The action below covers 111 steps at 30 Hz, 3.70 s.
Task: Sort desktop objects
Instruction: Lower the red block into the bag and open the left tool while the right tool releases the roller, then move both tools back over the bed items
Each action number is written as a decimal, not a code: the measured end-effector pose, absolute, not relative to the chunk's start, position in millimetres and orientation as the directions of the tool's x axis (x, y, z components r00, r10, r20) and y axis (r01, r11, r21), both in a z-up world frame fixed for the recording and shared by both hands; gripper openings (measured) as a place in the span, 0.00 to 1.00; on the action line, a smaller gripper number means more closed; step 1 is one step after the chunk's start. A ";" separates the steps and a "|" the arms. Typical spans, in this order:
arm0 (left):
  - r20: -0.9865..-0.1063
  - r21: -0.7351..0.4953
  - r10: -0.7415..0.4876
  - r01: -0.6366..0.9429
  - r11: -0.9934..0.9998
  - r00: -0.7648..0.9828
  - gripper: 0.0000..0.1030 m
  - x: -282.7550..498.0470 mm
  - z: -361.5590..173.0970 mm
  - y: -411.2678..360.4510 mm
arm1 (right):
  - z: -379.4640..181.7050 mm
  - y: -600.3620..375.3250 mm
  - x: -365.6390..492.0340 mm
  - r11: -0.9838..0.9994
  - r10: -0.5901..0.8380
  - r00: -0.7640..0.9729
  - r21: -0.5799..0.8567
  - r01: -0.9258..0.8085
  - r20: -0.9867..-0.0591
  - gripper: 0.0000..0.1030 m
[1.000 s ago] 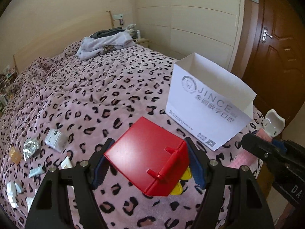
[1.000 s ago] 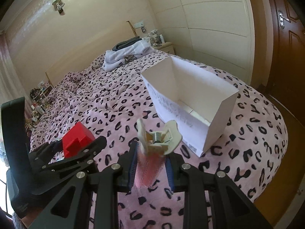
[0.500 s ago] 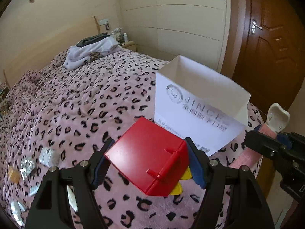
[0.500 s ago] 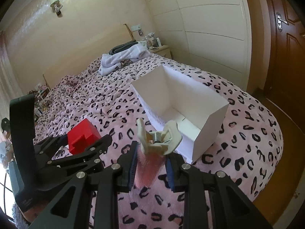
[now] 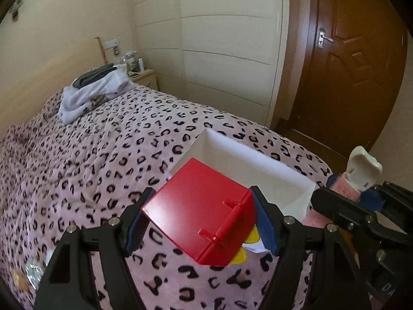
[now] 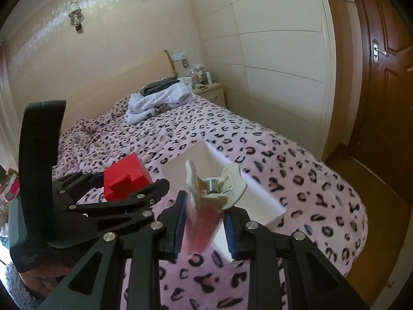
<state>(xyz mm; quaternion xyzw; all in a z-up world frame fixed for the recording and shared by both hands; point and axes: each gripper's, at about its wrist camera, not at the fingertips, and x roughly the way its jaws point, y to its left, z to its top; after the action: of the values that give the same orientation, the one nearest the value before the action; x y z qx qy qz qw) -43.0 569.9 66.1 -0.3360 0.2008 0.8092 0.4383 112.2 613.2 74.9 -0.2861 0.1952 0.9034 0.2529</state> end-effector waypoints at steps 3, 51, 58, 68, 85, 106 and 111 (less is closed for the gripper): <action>-0.734 0.023 0.573 -0.856 -0.516 -0.365 0.71 -49.2 65.9 587.3 | 76.5 625.8 105.2 -0.793 0.346 -0.700 0.204 -0.574 -0.625 0.26; -0.794 0.019 0.518 -0.863 -0.504 -0.320 0.89 -79.3 2.9 660.0 | 2.4 677.1 63.7 -0.737 0.341 -0.561 0.156 -0.658 -0.754 0.38; -0.778 0.014 0.528 -0.850 -0.526 -0.340 0.89 -76.0 28.0 638.0 | 22.8 671.4 75.5 -0.727 0.313 -0.594 0.215 -0.652 -0.741 0.38; -0.708 -0.069 0.563 -0.752 -0.656 -0.426 0.90 -64.4 82.2 503.6 | 64.5 605.9 90.9 -0.794 0.295 -0.647 0.197 -0.576 -0.703 0.39; -0.797 -0.073 0.239 -0.305 -0.950 -0.555 0.91 -30.2 -17.6 185.9 | -12.2 390.5 43.9 -0.929 -0.043 -0.670 0.276 -0.245 -0.741 0.40; -0.807 0.007 -0.010 0.007 -1.000 -0.591 0.91 6.3 -56.9 19.3 | -52.8 237.2 6.3 -0.961 -0.197 -0.568 0.271 -0.048 -0.799 0.40; -0.818 0.016 -0.054 0.072 -0.997 -0.573 0.91 2.3 -67.7 -24.5 | -66.3 206.7 -3.7 -0.951 -0.244 -0.539 0.309 -0.032 -0.806 0.40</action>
<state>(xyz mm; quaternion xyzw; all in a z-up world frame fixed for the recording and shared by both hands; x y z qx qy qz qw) 2.3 -24.5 -67.7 -0.4606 -0.0098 0.8868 -0.0357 -3.7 206.7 -66.3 -0.4760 0.1448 0.8653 -0.0611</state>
